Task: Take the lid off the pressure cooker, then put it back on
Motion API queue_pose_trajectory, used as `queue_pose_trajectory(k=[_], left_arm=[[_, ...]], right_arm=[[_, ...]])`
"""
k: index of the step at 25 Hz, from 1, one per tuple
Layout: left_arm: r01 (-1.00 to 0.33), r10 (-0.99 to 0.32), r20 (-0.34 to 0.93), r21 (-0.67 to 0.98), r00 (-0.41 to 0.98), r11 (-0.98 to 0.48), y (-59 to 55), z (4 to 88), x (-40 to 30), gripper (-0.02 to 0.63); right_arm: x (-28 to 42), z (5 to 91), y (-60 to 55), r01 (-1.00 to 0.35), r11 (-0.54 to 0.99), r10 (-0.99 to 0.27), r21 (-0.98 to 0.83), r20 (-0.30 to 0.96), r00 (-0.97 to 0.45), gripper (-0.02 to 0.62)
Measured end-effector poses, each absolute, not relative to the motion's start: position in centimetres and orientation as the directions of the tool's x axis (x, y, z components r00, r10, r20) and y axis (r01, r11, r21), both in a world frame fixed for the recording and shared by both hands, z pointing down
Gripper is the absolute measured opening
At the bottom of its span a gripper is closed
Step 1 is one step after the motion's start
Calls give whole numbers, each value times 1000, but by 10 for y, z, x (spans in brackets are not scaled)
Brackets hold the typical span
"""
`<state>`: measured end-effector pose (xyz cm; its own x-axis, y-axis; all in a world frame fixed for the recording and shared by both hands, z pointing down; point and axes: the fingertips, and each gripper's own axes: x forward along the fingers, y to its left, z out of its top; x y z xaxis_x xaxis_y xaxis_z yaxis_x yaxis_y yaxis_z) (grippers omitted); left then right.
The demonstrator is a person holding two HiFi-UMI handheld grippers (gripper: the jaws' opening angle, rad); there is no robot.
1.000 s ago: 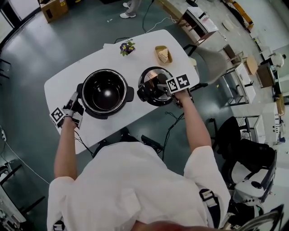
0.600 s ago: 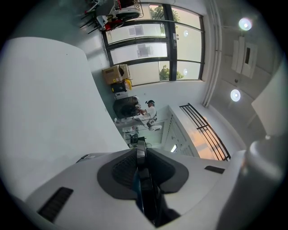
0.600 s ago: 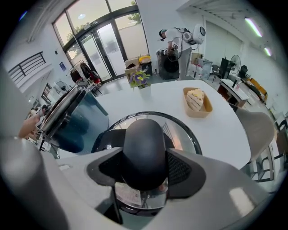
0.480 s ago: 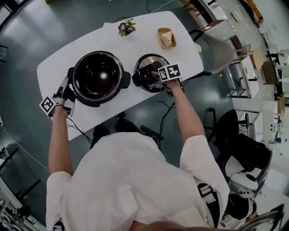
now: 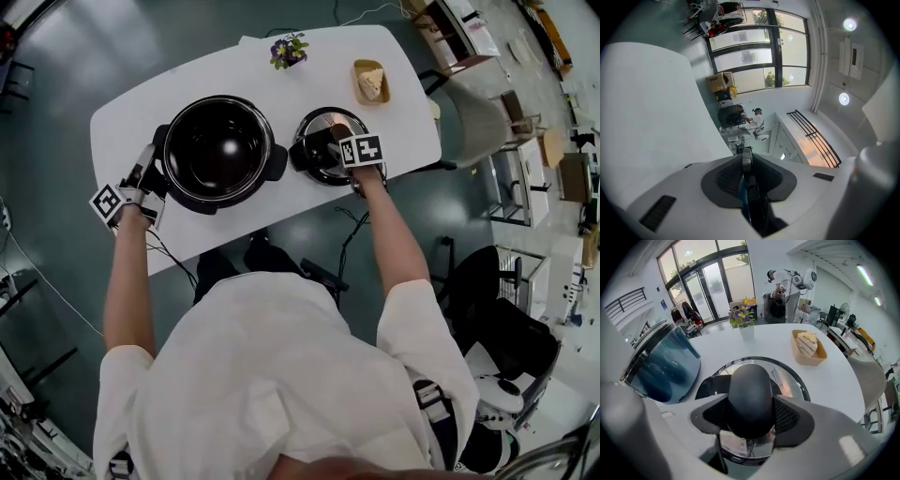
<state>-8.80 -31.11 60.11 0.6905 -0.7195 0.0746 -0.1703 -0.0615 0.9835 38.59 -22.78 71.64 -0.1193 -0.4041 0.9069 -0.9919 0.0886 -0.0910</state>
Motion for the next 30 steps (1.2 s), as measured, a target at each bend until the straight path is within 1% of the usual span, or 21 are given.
queue_pose_trajectory(k=[10,15,22,24,26,28,29,30], left_arm=[[-180,-726,86,982,682,-54,-311,600,-89,74],[-158,-725,70,986,685,-53,-311,600,-87,74],[-121,-706,50,991,706,-51,-312,597,-84,77],[-91,-703,25,994,711,-57,-311,593,-85,80],[-89,-699,8,993,715,-79,-309,588,-93,94],[-137,-681,20,984,732,-117,-307,582,-100,140],[-171,-668,31,975,744,-145,-307,578,-101,153],[-202,-657,38,964,753,-176,-306,571,-102,150]], right_arm=[[383,732,-232,-992,110,-413,-58,905,-99,281],[383,734,-231,-993,106,-413,-50,906,-89,281],[383,721,-222,-985,83,-405,-149,898,-170,290],[384,704,-217,-985,91,-432,-143,886,-169,290],[380,682,-215,-985,102,-481,-138,860,-170,290],[371,652,-219,-983,124,-554,-134,812,-181,290],[366,634,-221,-981,141,-598,-136,778,-194,290],[359,614,-223,-977,162,-645,-140,734,-212,290]])
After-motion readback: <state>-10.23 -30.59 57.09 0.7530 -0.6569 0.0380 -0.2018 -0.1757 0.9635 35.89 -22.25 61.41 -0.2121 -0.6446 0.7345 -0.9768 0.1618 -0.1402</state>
